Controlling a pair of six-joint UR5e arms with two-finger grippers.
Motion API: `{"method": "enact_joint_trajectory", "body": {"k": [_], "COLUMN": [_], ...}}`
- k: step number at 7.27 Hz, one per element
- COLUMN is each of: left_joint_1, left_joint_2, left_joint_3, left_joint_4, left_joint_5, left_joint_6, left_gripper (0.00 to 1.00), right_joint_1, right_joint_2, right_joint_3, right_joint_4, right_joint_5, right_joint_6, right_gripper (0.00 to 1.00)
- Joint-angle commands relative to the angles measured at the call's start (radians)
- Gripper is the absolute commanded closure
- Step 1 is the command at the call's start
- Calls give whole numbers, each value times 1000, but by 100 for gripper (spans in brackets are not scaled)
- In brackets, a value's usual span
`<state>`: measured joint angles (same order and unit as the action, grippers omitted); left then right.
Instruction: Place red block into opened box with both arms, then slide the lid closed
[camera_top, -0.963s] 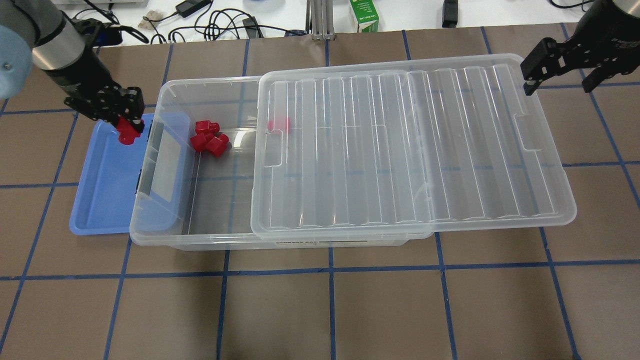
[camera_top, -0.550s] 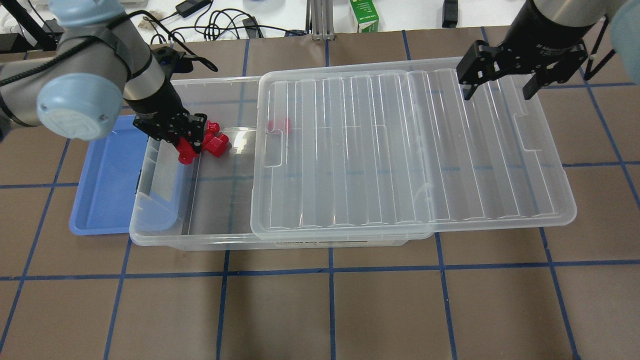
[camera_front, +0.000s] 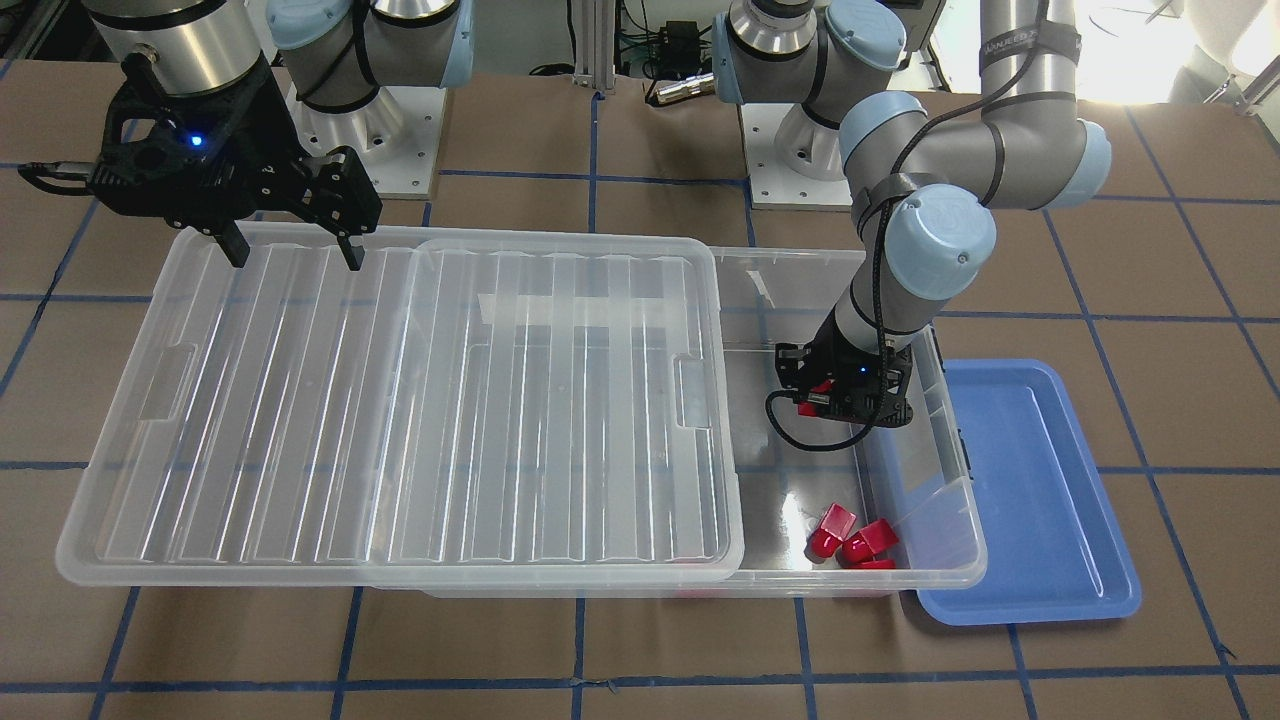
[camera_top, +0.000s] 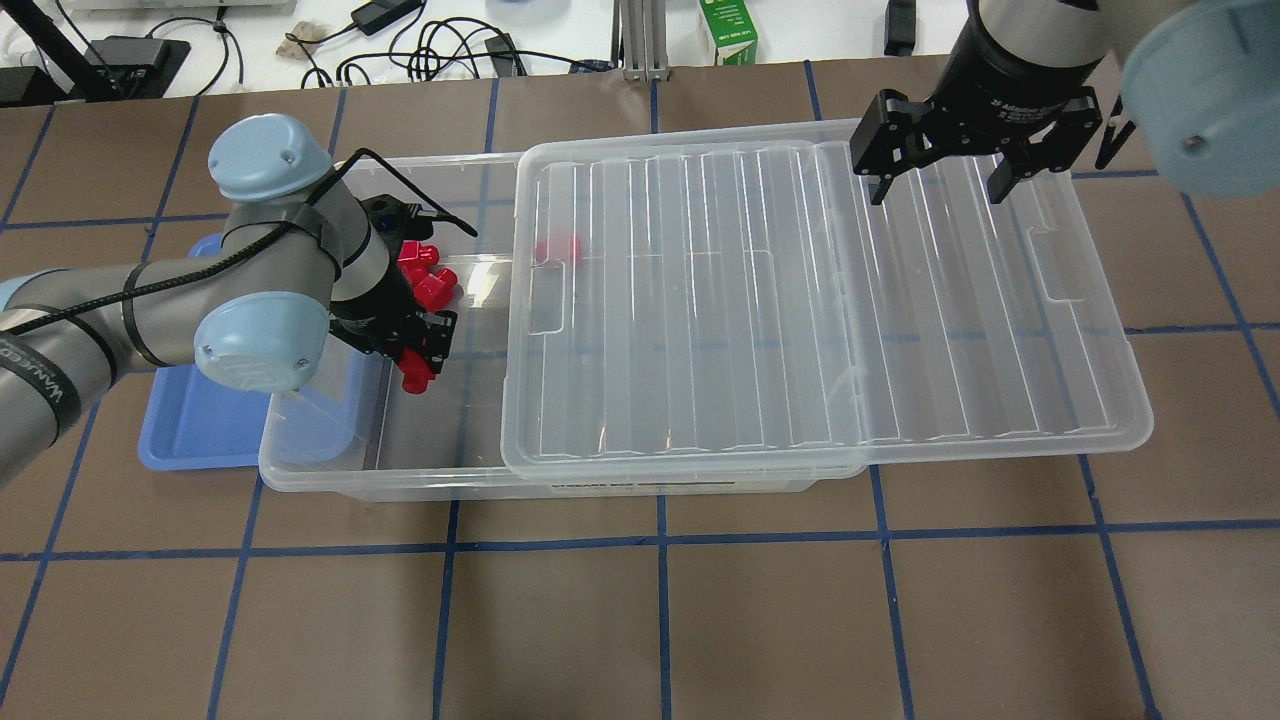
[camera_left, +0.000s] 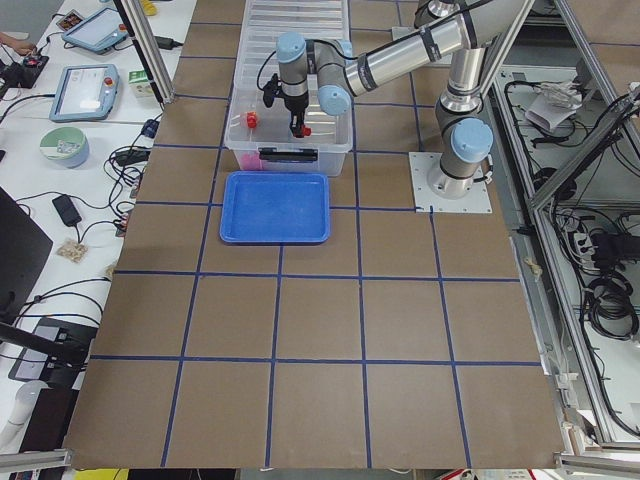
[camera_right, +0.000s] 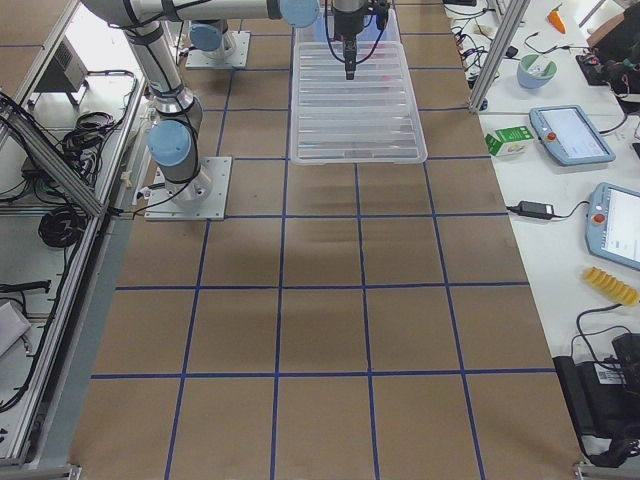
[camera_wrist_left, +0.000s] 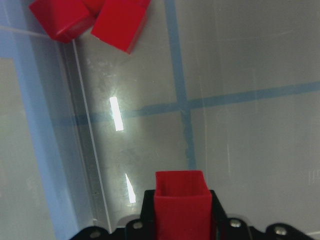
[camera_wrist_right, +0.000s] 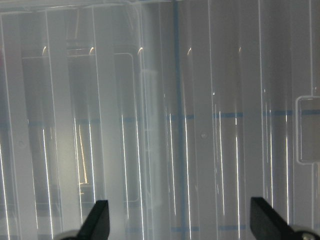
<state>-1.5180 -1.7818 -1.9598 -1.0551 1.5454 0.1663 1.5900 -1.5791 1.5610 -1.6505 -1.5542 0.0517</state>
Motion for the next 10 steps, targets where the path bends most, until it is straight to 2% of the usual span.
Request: {"method": "enact_joint_trajectory", "body": {"k": [1, 2, 3, 4, 5, 6, 7, 8, 9, 10], "left_joint_1": [1, 1, 1, 1, 1, 1, -1, -2, -4, -5], "left_joint_2": [-39, -53, -60, -63, -59, -36, -6, 11, 54, 91], "left_joint_3": [-22, -42, -63, -67, -57, -45, -13, 13, 60, 158], "left_joint_4": [7, 27, 55, 56, 58, 69, 52, 17, -61, -207], "left_joint_5": [1, 1, 1, 1, 2, 2, 8, 8, 7, 7], "left_joint_6": [-53, -54, -60, -63, -73, -99, -102, -102, -103, -103], "left_gripper": [92, 92, 82, 64, 18, 0, 0, 0, 0, 0], "right_joint_1": [1, 1, 1, 1, 1, -7, -48, -158, -286, -406], "right_joint_2": [1, 1, -1, 1, -1, 4, 11, 11, 11, 14], "right_joint_3": [1, 1, 1, 1, 2, -4, -1, -6, -3, 8], "right_joint_4": [0, 0, 0, 0, 0, -2, -2, 11, 18, 9], "right_joint_5": [-1, -1, -1, -1, -1, -1, -4, -7, -7, -1], "right_joint_6": [-1, -1, -1, -1, -1, -21, -60, -157, -282, -462], "right_gripper": [0, 0, 0, 0, 0, 0, 0, 0, 0, 0]}}
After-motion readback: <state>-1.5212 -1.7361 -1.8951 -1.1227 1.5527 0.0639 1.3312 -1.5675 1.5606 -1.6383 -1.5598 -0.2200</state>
